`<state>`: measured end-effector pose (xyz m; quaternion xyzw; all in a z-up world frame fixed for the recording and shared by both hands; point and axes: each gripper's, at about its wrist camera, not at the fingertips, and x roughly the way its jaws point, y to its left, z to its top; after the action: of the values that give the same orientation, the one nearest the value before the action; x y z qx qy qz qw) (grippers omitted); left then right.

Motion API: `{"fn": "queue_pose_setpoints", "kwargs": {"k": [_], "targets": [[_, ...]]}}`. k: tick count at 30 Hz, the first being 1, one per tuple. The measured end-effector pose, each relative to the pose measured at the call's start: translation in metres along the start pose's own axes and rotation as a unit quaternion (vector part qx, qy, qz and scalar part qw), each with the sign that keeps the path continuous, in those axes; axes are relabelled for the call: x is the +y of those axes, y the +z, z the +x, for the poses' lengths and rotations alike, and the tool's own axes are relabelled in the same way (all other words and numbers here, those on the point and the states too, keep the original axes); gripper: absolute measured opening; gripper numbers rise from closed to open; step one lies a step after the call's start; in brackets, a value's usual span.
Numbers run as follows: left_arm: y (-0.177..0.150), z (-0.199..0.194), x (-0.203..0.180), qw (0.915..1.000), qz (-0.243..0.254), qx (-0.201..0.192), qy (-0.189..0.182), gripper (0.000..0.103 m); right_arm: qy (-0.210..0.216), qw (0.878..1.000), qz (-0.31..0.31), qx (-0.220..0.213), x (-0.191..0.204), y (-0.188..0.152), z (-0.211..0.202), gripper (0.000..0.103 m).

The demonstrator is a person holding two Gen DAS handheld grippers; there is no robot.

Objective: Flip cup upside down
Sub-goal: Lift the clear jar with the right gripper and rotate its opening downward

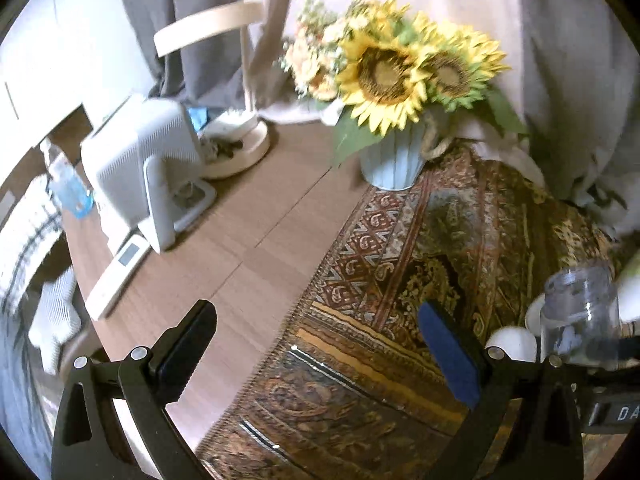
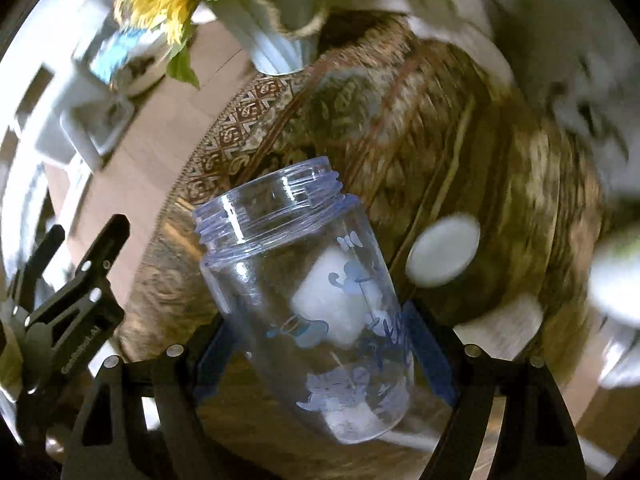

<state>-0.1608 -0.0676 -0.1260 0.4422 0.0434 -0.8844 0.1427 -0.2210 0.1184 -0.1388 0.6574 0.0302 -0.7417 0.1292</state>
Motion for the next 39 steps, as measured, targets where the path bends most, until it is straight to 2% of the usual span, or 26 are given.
{"fn": "queue_pose_setpoints", "kwargs": {"k": [7, 11, 17, 22, 30, 39], "targets": [[-0.024, -0.023, 0.010, 0.9976, 0.059, -0.020, -0.029, 0.103, 0.057, 0.991, 0.122, -0.006, -0.008, -0.064, 0.003, 0.081], [-0.038, -0.024, 0.018, 0.9963, 0.074, -0.012, -0.043, 0.103, 0.101, 0.977, 0.189, -0.002, -0.007, -0.091, 0.017, 0.081], [-0.053, -0.016, 0.026, 0.9955, 0.081, 0.008, -0.049, 0.103, 0.129, 0.954, 0.269, 0.025, -0.009, -0.117, 0.049, 0.081], [-0.064, -0.009, 0.028, 0.9940, 0.095, 0.019, -0.051, 0.103, 0.120, 0.938, 0.323, 0.034, -0.015, -0.129, 0.072, 0.081], [-0.072, 0.001, 0.027, 0.9925, 0.107, 0.033, -0.048, 0.103, 0.105, 0.928, 0.353, 0.044, -0.019, -0.133, 0.095, 0.081], [-0.075, 0.005, 0.021, 0.9917, 0.115, 0.039, -0.044, 0.103, 0.077, 0.936, 0.339, 0.055, -0.018, -0.130, 0.103, 0.082]]}}
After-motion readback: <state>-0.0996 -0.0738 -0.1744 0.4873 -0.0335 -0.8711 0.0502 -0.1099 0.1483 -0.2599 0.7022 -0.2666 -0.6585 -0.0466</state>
